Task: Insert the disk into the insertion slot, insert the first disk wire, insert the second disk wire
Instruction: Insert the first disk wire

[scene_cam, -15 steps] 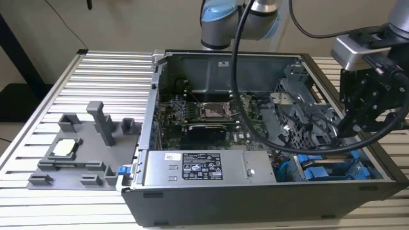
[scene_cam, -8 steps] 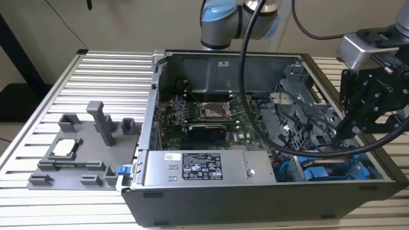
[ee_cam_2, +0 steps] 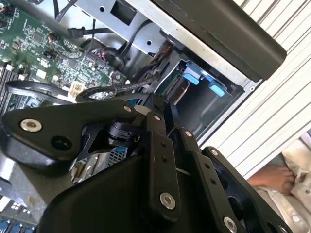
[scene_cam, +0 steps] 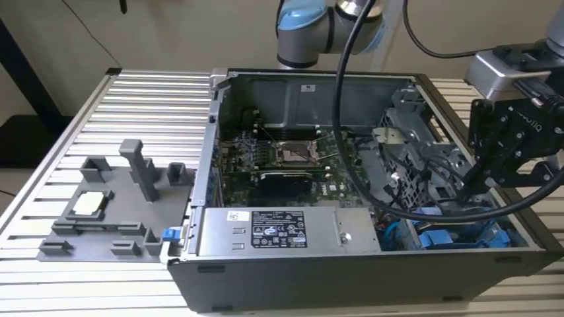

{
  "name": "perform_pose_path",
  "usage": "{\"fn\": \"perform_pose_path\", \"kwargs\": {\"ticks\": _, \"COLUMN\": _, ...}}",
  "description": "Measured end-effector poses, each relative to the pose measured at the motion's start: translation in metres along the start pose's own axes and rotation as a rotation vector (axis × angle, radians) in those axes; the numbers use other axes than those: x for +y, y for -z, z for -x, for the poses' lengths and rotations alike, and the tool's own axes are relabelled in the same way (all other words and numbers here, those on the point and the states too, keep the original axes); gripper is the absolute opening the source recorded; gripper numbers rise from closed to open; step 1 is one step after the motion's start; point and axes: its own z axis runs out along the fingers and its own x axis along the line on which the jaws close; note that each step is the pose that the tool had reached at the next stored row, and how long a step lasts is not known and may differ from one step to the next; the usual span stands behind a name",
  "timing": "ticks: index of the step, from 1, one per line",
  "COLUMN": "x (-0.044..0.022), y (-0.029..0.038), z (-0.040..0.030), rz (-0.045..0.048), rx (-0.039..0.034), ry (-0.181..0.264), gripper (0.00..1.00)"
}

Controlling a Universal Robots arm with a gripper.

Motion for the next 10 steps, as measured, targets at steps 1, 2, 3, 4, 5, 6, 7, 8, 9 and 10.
{"fn": "perform_pose_path", "kwargs": {"ticks": 1, "x": -0.0011, "y": -0.0006, "z": -0.0004, "rz": 0.002, "rx": 0.0003, "ry": 0.0, "gripper": 0.19}}
{"fn": "perform_pose_path", "kwargs": {"ticks": 2, "x": -0.0026, "y": -0.0012, "z": -0.0008, "rz": 0.0066, "rx": 0.0002, "ry": 0.0, "gripper": 0.19}}
{"fn": "perform_pose_path", "kwargs": {"ticks": 3, "x": -0.0044, "y": -0.0019, "z": -0.0012, "rz": 0.0114, "rx": -0.0002, "ry": 0.0, "gripper": 0.19}}
{"fn": "perform_pose_path", "kwargs": {"ticks": 4, "x": -0.0063, "y": -0.0027, "z": -0.0017, "rz": 0.0158, "rx": -0.0006, "ry": 0.0, "gripper": 0.19}}
{"fn": "perform_pose_path", "kwargs": {"ticks": 5, "x": -0.0081, "y": -0.0034, "z": -0.0022, "rz": 0.0201, "rx": -0.0008, "ry": 0.0, "gripper": 0.19}}
{"fn": "perform_pose_path", "kwargs": {"ticks": 6, "x": -0.0098, "y": -0.0041, "z": -0.0028, "rz": 0.0243, "rx": -0.0009, "ry": 0.0, "gripper": 0.19}}
{"fn": "perform_pose_path", "kwargs": {"ticks": 7, "x": -0.0115, "y": -0.0048, "z": -0.0035, "rz": 0.0286, "rx": -0.0011, "ry": 0.0, "gripper": 0.19}}
{"fn": "perform_pose_path", "kwargs": {"ticks": 8, "x": -0.0132, "y": -0.0055, "z": -0.0042, "rz": 0.0331, "rx": -0.0014, "ry": 0.0, "gripper": 0.19}}
{"fn": "perform_pose_path", "kwargs": {"ticks": 9, "x": -0.0148, "y": -0.0062, "z": -0.0051, "rz": 0.0376, "rx": -0.0016, "ry": 0.0, "gripper": 0.19}}
{"fn": "perform_pose_path", "kwargs": {"ticks": 10, "x": -0.0163, "y": -0.0069, "z": -0.006, "rz": 0.0418, "rx": -0.0017, "ry": 0.0, "gripper": 0.19}}
